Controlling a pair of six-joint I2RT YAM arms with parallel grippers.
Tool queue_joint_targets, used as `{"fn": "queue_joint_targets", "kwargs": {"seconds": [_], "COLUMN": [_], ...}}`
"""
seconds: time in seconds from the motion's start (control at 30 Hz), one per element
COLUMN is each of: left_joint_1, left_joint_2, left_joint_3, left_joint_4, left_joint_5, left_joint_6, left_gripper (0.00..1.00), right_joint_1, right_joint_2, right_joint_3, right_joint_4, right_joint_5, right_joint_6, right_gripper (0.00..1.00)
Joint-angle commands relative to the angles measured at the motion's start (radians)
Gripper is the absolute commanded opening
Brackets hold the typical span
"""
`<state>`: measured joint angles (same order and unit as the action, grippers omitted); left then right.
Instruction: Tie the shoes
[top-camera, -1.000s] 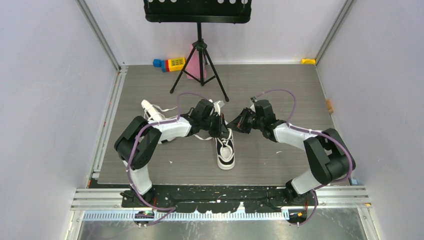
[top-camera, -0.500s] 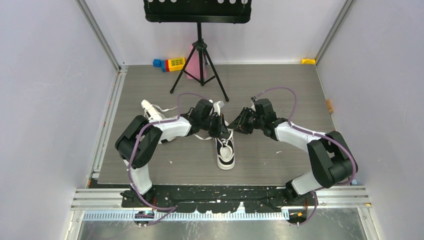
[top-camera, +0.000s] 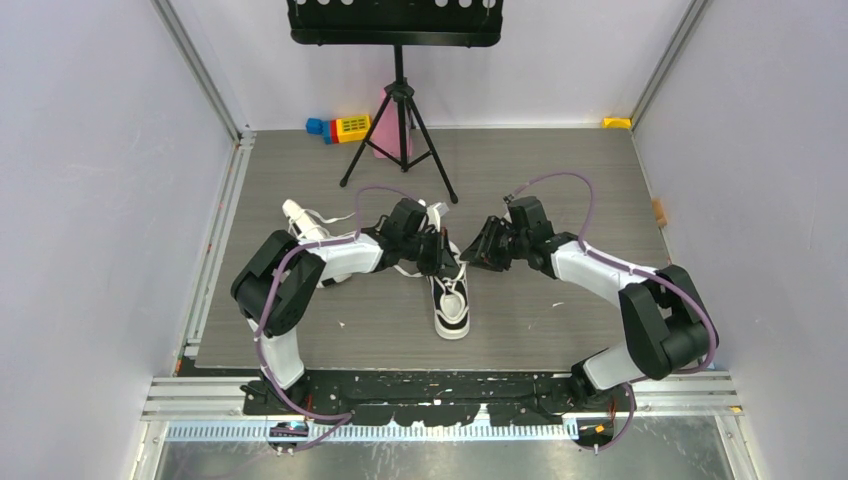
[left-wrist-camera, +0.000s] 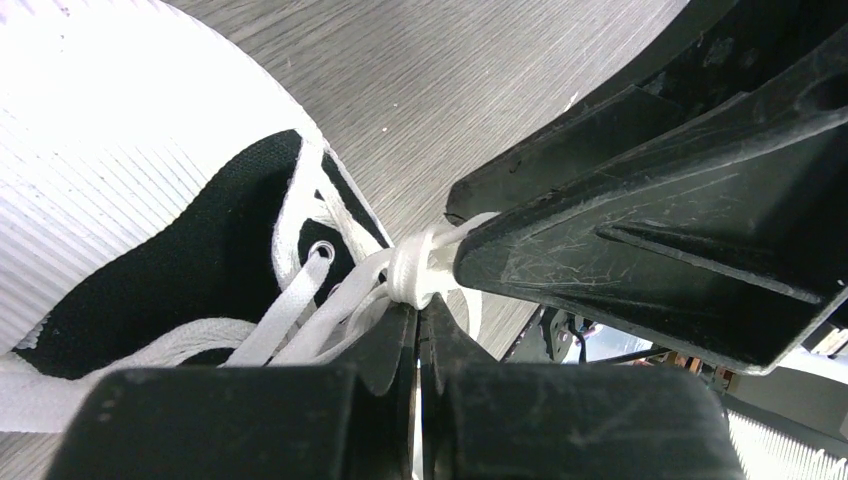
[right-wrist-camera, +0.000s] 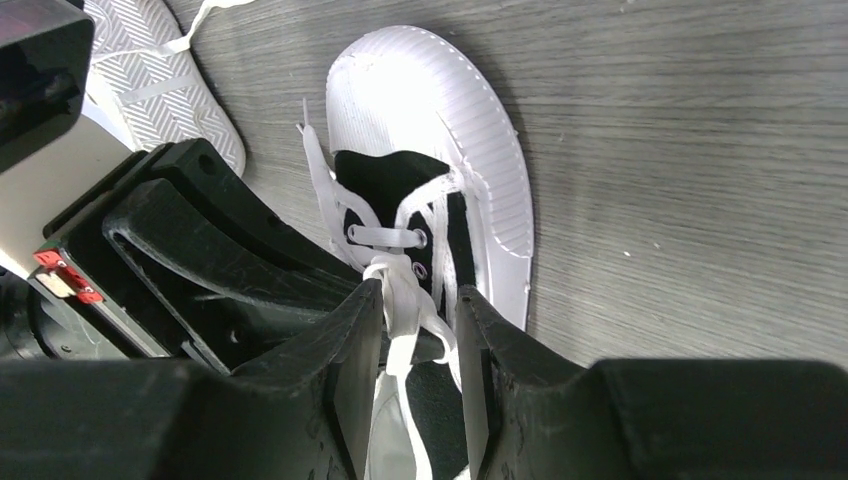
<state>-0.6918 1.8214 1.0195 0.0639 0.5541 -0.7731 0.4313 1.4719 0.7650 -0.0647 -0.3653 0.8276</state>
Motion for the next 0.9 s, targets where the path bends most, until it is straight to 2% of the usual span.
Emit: {"fn": "queue_joint_targets", "kwargs": {"seconds": [0.0, 0.13, 0.23, 0.33, 0.87], "left_joint_1": [-0.001, -0.001, 0.0, 0.0, 0.0], "left_joint_2": [0.01, 0.01, 0.009, 0.008, -0.016], "left_joint_3": [-0.004, -0.003, -0.002, 0.0, -0.044], "left_joint_4": [-0.015, -0.019, -0.024, -0.032, -0.038], "left_joint_5": [0.026, 0.027, 0.028, 0.034, 0.13], "left_joint_6": [0.029, 0.031, 0.033, 0.036, 0.037], "left_gripper": [0.0, 0.0, 0.0, 0.0, 0.0], "right_joint_1": [0.007, 0.007, 0.007, 0.007, 0.037], "right_joint_2": [-0.058, -0.07, -0.073, -0.071, -0.014], "right_joint_3": [0.045, 0.052, 0.057, 0.067, 0.257], "right_joint_4": [-0.047, -0.065, -0.069, -0.07, -0.065], "right_joint_5": [0.038, 0.045, 0.041, 0.032, -0.024], "right_joint_6": [-0.038, -0.043, -0.043, -0.042, -0.068], "right_gripper": [0.39, 0.3, 0.2, 0.02, 0.0]}}
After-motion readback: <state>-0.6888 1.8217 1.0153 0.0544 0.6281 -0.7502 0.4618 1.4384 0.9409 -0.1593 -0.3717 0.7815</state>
